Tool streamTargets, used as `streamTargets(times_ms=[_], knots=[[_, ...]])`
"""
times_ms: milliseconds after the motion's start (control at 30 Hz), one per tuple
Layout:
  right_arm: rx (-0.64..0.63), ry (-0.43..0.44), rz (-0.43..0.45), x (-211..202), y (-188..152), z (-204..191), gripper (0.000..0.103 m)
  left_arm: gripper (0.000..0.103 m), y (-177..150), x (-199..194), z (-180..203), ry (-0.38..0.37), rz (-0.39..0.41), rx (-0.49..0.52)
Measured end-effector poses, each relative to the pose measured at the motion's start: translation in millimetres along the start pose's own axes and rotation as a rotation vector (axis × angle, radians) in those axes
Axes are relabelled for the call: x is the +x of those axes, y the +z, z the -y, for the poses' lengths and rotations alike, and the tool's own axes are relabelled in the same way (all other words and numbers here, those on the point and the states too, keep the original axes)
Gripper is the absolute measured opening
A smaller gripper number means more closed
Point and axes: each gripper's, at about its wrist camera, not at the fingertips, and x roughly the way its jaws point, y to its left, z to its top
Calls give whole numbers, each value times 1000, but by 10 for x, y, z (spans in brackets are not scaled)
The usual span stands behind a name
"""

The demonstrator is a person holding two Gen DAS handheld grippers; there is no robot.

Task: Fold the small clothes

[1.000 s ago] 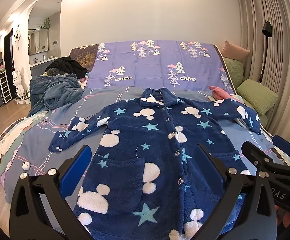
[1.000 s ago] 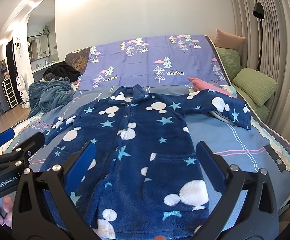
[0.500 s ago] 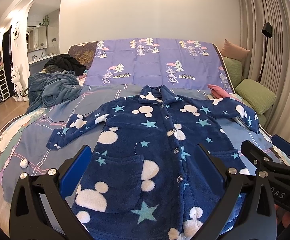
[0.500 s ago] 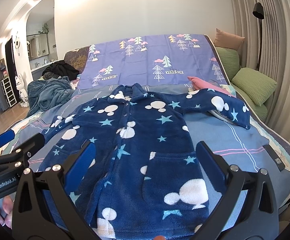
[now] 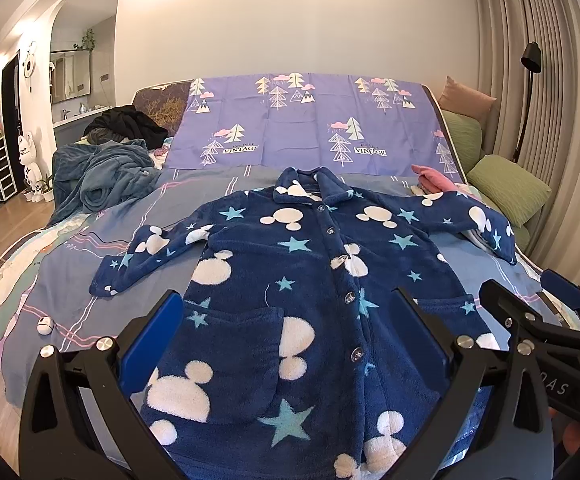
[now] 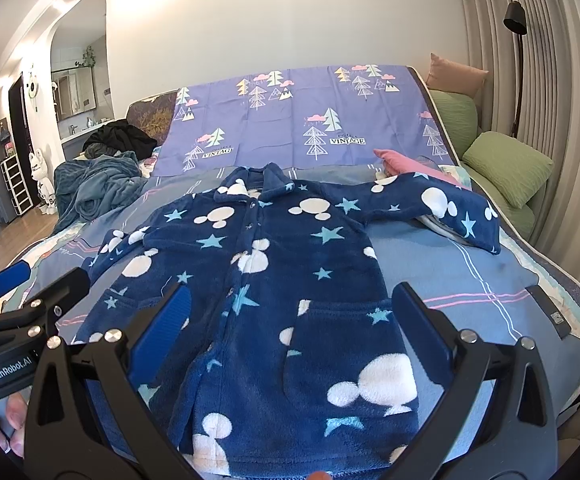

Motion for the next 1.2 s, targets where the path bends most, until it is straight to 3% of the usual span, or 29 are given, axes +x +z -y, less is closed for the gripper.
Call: streamTargets(times_ms=[700, 1200], knots=[[7, 19, -19, 77, -80, -35, 101, 102, -52, 62, -66, -5, -16, -7], [45, 28, -12, 105, -50, 19, 101, 102, -73, 207, -190, -57, 0, 15]])
